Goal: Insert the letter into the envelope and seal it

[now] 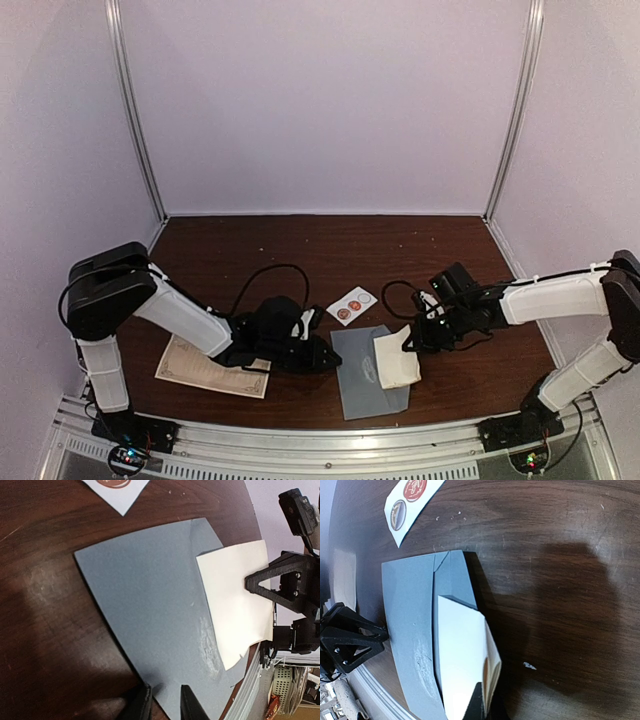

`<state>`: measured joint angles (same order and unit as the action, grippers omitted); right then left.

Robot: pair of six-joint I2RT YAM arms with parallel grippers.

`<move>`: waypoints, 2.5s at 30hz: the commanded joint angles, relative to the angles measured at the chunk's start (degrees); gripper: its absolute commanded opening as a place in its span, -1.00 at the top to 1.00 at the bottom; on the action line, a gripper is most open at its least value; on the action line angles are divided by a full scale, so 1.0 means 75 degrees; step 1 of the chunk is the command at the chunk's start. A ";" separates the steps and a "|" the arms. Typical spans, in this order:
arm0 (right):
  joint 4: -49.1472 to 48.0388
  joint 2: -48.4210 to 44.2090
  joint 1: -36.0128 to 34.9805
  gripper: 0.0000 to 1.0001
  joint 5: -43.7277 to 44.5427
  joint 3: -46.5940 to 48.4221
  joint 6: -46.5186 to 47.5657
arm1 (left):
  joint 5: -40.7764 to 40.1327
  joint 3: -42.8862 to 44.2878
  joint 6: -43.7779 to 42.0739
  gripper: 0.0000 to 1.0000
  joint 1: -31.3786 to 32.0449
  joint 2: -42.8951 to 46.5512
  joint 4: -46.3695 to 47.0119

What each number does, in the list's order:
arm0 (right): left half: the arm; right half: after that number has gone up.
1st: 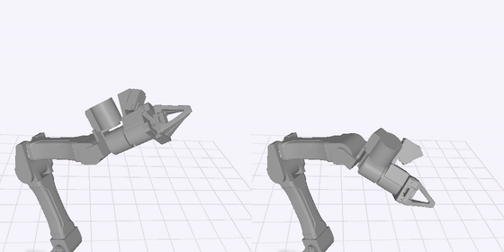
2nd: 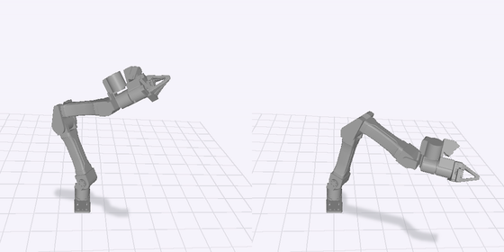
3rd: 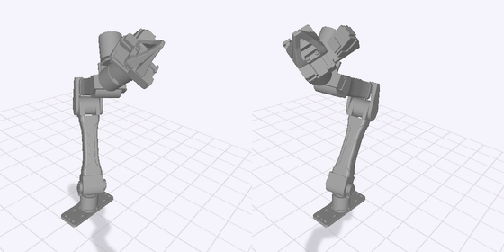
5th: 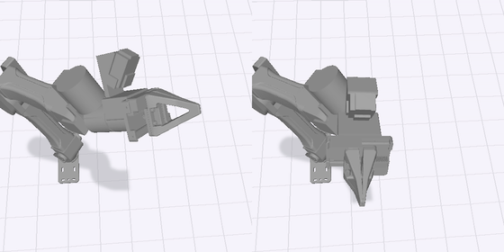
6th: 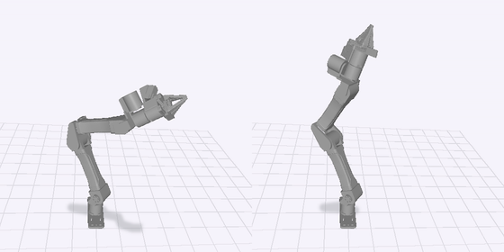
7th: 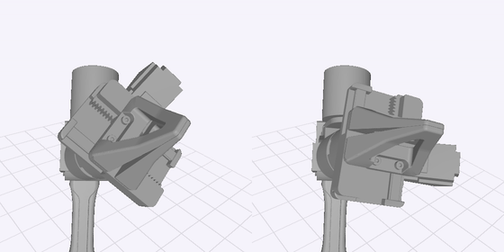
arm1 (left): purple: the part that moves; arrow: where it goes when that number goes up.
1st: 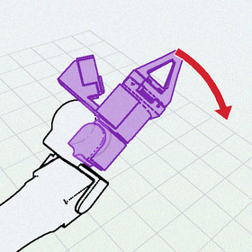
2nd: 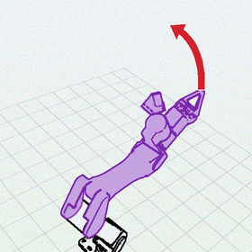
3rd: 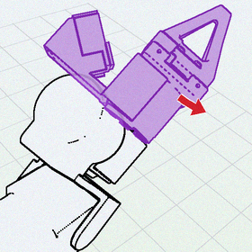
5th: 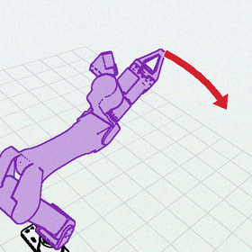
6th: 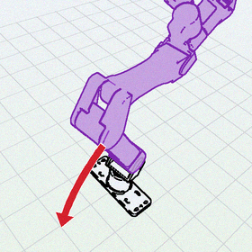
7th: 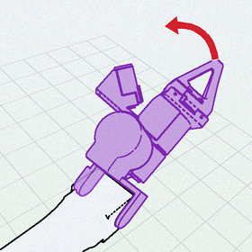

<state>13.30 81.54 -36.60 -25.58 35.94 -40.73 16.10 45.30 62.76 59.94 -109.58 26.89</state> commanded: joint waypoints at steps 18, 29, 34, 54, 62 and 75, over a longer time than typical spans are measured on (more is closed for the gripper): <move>-0.1146 0.0659 -0.0003 1.00 -0.0435 0.0098 -0.0242 | 0.0180 0.0317 -0.0276 0.58 -0.0050 -0.0413 -0.0211; -0.1580 0.1174 -0.0276 1.00 -0.0626 0.0366 -0.0297 | 0.0212 0.0463 -0.0327 0.59 -0.0053 -0.0513 -0.0239; -0.1038 0.0963 -0.0275 0.89 -0.0300 0.0624 -0.0006 | 0.0164 0.0417 -0.0305 0.59 -0.0050 -0.0461 -0.0224; 0.0666 -0.0370 -0.0420 0.01 0.0776 0.0524 0.0286 | -0.0005 0.0282 -0.0320 0.45 -0.0063 -0.0134 -0.0200; 0.0302 0.0003 -0.0590 0.06 0.0814 0.0261 0.0140 | 0.0066 0.0247 -0.0292 0.52 -0.0070 -0.0231 -0.0141; -0.0033 0.0558 -0.0721 0.28 0.0842 0.0228 0.0149 | 0.0202 0.0273 -0.0232 0.68 -0.0062 -0.0544 -0.0029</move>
<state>14.61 84.77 -41.45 -20.64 38.24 -39.40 17.26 48.01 61.21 59.92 -111.74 26.24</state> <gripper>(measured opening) 0.365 0.160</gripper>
